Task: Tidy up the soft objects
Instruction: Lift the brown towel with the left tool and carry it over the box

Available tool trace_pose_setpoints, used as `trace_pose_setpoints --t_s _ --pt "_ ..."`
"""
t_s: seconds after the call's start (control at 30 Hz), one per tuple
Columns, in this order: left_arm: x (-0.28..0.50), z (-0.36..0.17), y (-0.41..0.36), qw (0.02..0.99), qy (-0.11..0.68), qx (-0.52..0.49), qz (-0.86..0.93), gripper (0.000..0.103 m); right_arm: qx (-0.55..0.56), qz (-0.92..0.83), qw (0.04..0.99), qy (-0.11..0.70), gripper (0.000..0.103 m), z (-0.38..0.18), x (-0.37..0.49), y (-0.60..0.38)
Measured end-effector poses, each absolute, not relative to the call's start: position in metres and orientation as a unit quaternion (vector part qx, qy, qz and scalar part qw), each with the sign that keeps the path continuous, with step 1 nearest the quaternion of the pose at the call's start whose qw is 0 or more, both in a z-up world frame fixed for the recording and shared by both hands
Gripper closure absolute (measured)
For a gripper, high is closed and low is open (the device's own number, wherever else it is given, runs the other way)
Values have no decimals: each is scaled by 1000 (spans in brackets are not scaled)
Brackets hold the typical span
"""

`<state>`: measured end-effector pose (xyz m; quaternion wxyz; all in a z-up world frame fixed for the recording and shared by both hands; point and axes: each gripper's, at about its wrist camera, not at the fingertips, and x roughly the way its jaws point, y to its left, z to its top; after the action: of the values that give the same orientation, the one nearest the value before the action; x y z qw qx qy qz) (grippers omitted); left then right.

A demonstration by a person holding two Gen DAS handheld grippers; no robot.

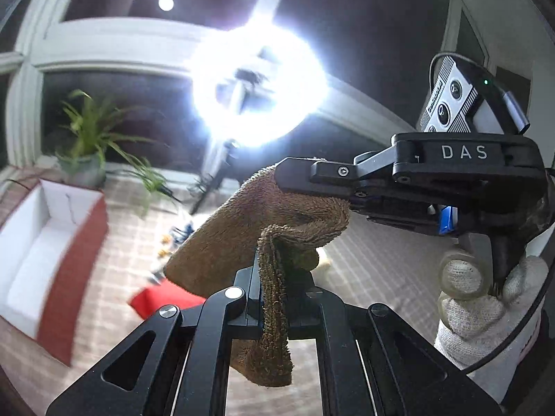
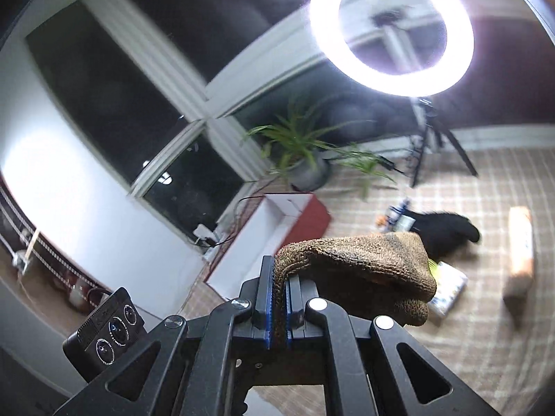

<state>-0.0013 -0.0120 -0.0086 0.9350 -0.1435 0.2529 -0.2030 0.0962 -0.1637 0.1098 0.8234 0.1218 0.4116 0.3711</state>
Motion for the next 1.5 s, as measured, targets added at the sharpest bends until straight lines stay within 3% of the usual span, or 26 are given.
trace_pose_setpoints --t_s 0.33,0.8,1.5 --pt "-13 14 73 958 209 -149 -129 98 71 443 800 399 98 126 97 -51" --pt "-20 11 176 968 194 -157 -31 98 35 487 764 421 98 103 114 74" --pt "13 -51 254 946 268 -184 12 98 13 434 758 486 97 23 155 135"
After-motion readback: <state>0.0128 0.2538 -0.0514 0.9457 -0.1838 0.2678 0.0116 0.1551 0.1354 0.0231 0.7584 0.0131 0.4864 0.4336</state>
